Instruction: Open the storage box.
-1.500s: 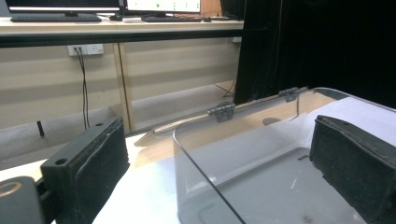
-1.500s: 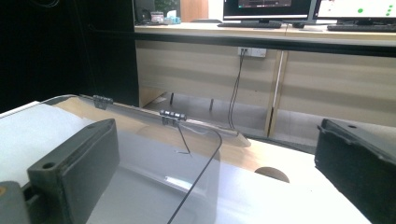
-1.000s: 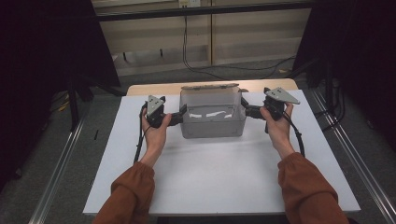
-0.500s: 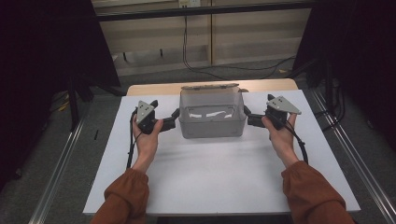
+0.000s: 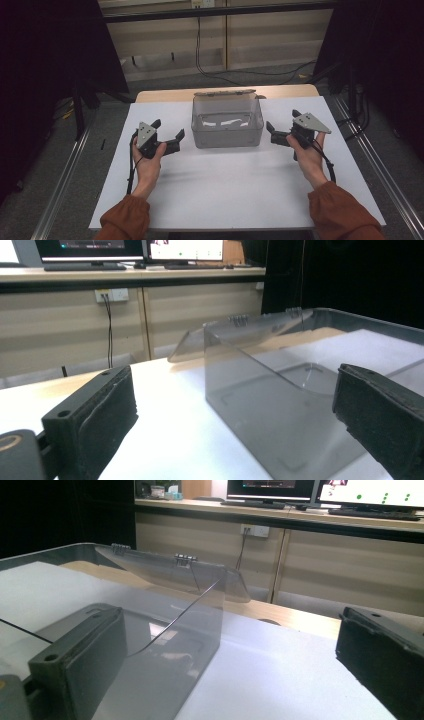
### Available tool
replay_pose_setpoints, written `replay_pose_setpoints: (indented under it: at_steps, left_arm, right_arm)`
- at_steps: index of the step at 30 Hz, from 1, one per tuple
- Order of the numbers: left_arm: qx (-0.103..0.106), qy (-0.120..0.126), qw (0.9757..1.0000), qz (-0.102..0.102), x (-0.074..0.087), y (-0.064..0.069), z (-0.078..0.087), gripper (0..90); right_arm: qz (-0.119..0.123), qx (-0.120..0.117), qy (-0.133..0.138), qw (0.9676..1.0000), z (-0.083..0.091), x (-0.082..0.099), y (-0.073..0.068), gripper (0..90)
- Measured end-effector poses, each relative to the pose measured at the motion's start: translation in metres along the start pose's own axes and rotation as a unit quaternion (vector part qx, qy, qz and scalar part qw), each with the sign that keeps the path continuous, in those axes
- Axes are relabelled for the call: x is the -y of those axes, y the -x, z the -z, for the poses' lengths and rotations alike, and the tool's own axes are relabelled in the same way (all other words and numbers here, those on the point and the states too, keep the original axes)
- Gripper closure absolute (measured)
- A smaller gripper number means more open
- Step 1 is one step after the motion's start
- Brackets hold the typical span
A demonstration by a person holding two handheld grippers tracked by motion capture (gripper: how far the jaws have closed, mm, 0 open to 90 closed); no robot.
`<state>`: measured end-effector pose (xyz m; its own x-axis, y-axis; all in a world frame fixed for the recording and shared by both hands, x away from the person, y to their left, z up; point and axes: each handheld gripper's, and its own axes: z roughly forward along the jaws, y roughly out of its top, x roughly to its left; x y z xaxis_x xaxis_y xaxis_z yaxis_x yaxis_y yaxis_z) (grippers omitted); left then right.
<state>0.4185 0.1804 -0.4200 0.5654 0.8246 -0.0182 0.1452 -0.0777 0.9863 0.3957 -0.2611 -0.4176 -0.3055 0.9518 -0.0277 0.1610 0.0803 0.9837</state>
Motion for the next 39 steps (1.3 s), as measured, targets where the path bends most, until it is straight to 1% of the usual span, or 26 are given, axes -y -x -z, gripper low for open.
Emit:
replay_pose_setpoints:
  at_steps: [1,2,4,6,7,11,12,13,14,15,16,17,18,22,23,24,25,26,27,29,31,32,34,36,38,39]
  left_arm:
    - [-0.003,-0.002,1.0000,-0.004,0.000,0.001,0.002,3.6]
    - [-0.001,0.000,1.0000,-0.005,0.000,0.002,0.004,3.6]
    - [-0.003,0.002,1.0000,0.000,-0.001,0.005,0.008,3.6]
    - [0.000,0.001,1.0000,0.000,0.000,0.007,0.013,3.6]
    - [0.000,-0.001,1.0000,-0.002,0.000,0.008,0.015,3.6]
    - [-0.003,0.003,1.0000,0.002,0.003,0.012,0.024,3.6]
    - [-0.007,0.002,1.0000,0.005,0.004,0.013,0.026,3.6]
    - [-0.018,0.002,0.9998,0.008,0.005,0.014,0.029,3.5]
    - [-0.030,0.004,0.9994,0.019,0.007,0.015,0.033,2.6]
    - [-0.030,0.006,0.9989,0.034,0.008,0.017,0.035,1.9]
    - [-0.025,0.001,0.9990,0.038,0.009,0.018,0.036,1.9]
    - [-0.027,-0.002,0.9993,0.027,0.010,0.019,0.038,1.9]
    - [-0.026,-0.001,0.9994,0.021,0.010,0.020,0.040,1.9]
    - [-0.021,0.006,0.9994,0.028,0.011,0.021,0.048,2.0]
    - [-0.020,0.007,0.9995,0.025,0.011,0.021,0.050,2.0]
    - [-0.022,0.006,0.9995,0.020,0.011,0.022,0.052,2.0]
    - [-0.025,0.003,0.9995,0.020,0.012,0.022,0.054,2.0]
    - [-0.027,0.000,0.9993,0.027,0.013,0.023,0.057,2.0]
    - [-0.031,0.002,0.9991,0.028,0.015,0.023,0.059,2.4]
    - [-0.032,-0.001,0.9994,0.016,0.017,0.024,0.063,2.4]
    - [-0.028,-0.004,0.9994,0.018,0.018,0.025,0.067,2.4]
    - [-0.029,-0.002,0.9993,0.021,0.018,0.026,0.068,2.4]
    - [-0.028,-0.002,0.9994,0.019,0.019,0.027,0.072,2.4]
    - [-0.029,-0.004,0.9994,0.019,0.020,0.027,0.075,2.4]
    - [-0.032,-0.007,0.9992,0.025,0.023,0.028,0.078,2.4]
    - [-0.039,-0.008,0.9990,0.021,0.025,0.028,0.081,2.4]
  right_arm:
    - [-0.003,0.001,0.000,1.0000,0.002,0.000,0.000,0.0]
    - [-0.005,0.001,0.001,1.0000,0.004,0.001,-0.001,0.0]
    - [-0.007,0.003,-0.001,1.0000,0.008,0.002,-0.002,0.0]
    - [-0.006,0.001,-0.007,1.0000,0.012,0.003,-0.003,0.0]
    - [-0.005,0.001,-0.002,1.0000,0.014,0.003,-0.003,0.0]
    - [-0.007,0.002,0.005,1.0000,0.025,0.005,-0.004,0.0]
    - [-0.005,0.003,0.005,1.0000,0.028,0.005,-0.004,0.0]
    - [-0.006,0.005,0.005,1.0000,0.031,0.006,-0.005,0.0]
    - [-0.008,0.004,0.009,0.9999,0.034,0.006,-0.005,0.0]
    - [-0.007,0.004,0.012,0.9999,0.037,0.007,-0.005,0.0]
    - [-0.007,0.004,0.013,0.9999,0.041,0.007,-0.006,0.0]
    - [-0.007,0.004,0.015,0.9999,0.043,0.008,-0.006,0.0]
    - [-0.006,0.004,0.014,0.9999,0.045,0.009,-0.007,0.0]
    - [-0.001,0.007,0.017,0.9998,0.054,0.011,-0.007,0.0]
    - [-0.002,0.006,0.019,0.9998,0.057,0.012,-0.007,0.0]
    - [-0.002,0.006,0.020,0.9998,0.060,0.013,-0.007,0.0]
    - [0.001,0.009,0.019,0.9998,0.062,0.014,-0.007,0.0]
    - [0.002,0.010,0.020,0.9997,0.065,0.016,-0.007,0.0]
    - [0.000,0.012,0.019,0.9997,0.067,0.018,-0.006,0.0]
    - [-0.003,0.016,0.021,0.9997,0.072,0.021,-0.005,0.0]
    - [-0.005,0.019,0.020,0.9996,0.077,0.024,-0.005,0.0]
    - [-0.008,0.020,0.017,0.9996,0.080,0.025,-0.006,0.0]
    - [-0.008,0.023,0.017,0.9996,0.085,0.028,-0.006,0.0]
    - [-0.008,0.029,0.018,0.9994,0.090,0.029,-0.007,0.0]
    - [-0.005,0.030,0.018,0.9994,0.096,0.030,-0.008,0.0]
    - [-0.005,0.033,0.017,0.9993,0.099,0.031,-0.008,0.0]
